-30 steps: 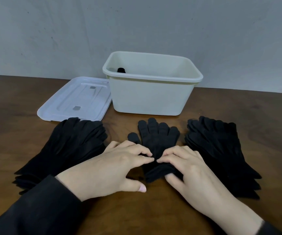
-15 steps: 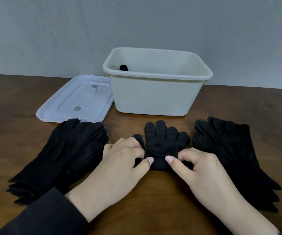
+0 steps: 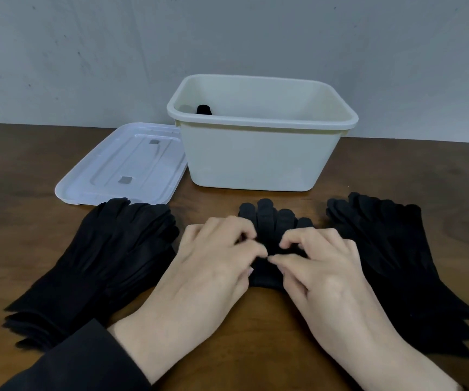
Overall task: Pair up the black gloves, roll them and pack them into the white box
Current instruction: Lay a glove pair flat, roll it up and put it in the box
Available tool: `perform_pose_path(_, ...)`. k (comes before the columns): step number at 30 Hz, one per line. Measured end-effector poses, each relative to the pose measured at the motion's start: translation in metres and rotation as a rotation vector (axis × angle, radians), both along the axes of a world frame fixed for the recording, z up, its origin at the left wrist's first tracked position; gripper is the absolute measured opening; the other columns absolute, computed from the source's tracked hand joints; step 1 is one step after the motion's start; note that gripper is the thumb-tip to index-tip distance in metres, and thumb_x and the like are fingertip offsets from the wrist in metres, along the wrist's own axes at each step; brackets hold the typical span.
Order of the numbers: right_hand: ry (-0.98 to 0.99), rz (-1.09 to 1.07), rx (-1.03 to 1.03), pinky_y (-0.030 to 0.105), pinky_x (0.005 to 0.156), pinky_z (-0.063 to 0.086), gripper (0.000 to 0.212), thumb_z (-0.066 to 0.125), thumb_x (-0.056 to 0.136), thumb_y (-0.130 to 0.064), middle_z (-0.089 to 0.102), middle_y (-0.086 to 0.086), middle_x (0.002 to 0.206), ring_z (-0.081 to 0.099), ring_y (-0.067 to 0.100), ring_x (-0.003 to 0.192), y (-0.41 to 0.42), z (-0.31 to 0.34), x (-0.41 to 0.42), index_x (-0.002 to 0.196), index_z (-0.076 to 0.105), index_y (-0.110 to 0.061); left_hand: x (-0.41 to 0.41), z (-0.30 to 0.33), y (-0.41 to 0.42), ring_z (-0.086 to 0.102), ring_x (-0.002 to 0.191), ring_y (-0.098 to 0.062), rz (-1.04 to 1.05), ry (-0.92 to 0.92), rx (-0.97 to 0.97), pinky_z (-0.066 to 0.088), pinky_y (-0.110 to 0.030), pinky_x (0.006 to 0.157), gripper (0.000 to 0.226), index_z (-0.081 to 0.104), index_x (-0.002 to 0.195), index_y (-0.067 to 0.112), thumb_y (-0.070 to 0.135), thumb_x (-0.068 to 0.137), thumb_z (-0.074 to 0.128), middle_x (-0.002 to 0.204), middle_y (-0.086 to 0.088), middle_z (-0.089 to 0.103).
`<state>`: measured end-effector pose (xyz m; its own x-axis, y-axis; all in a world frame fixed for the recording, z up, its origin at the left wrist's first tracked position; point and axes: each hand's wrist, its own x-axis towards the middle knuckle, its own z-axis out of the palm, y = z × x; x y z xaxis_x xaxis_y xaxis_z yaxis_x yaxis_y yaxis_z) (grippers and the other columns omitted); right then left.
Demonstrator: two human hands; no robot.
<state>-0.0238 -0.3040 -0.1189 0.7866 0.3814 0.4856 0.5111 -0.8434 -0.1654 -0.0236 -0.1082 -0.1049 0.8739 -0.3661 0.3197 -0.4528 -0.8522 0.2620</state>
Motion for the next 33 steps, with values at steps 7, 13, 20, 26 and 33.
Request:
perform_pose_path(7,0.268,0.078,0.008,0.023,0.108,0.032,0.041,0.047,0.094,-0.044,0.062,-0.022,0.13,0.049,-0.006,0.123,-0.012,0.005,-0.005,0.127,0.067,-0.031,-0.01,0.001,0.015,0.048,0.129,-0.002,-0.105,0.172,0.204,0.036,-0.034,0.107,0.051,0.06,0.136,0.028,0.038,0.092,0.035,0.144,0.018,0.052)
perform_pose_path(13,0.296,0.062,-0.033,0.022,0.105,0.032,0.053,0.044,0.087,-0.063,0.058,-0.027,0.133,0.038,-0.01,0.127,-0.016,0.005,-0.003,0.133,0.058,-0.039,-0.002,-0.004,0.016,0.023,0.138,0.01,-0.06,0.225,0.143,0.02,-0.03,0.116,0.065,0.036,0.149,0.042,0.063,0.09,0.022,0.152,0.032,0.033)
perform_pose_path(20,0.367,0.04,0.12,0.013,0.097,0.034,0.039,0.048,0.09,-0.059,0.057,-0.031,0.117,0.036,-0.015,0.116,-0.016,0.012,-0.007,0.126,0.058,-0.049,-0.005,0.006,0.016,0.017,0.114,0.028,-0.019,0.311,-0.088,0.022,-0.011,0.105,0.039,0.043,0.137,0.055,0.054,0.098,0.043,0.128,0.038,0.04)
perform_pose_path(26,0.55,0.053,0.433,0.01,0.079,0.048,0.018,0.062,0.093,-0.041,0.069,-0.03,0.099,0.062,-0.008,0.097,-0.015,0.022,-0.008,0.109,0.066,-0.045,-0.007,0.003,0.016,0.054,0.109,-0.005,0.054,0.4,-0.331,0.046,-0.028,0.096,0.025,0.058,0.111,0.058,0.062,0.089,0.048,0.103,0.023,0.064)
perform_pose_path(33,0.461,-0.069,0.52,0.004,0.076,0.04,0.024,0.069,0.087,-0.041,0.064,-0.025,0.089,0.06,-0.007,0.089,-0.005,0.011,0.001,0.11,0.062,-0.042,-0.002,-0.001,0.013,0.056,0.112,0.012,0.183,0.387,-0.507,0.042,-0.013,0.101,0.038,0.058,0.128,0.052,0.05,0.089,0.062,0.116,0.023,0.067)
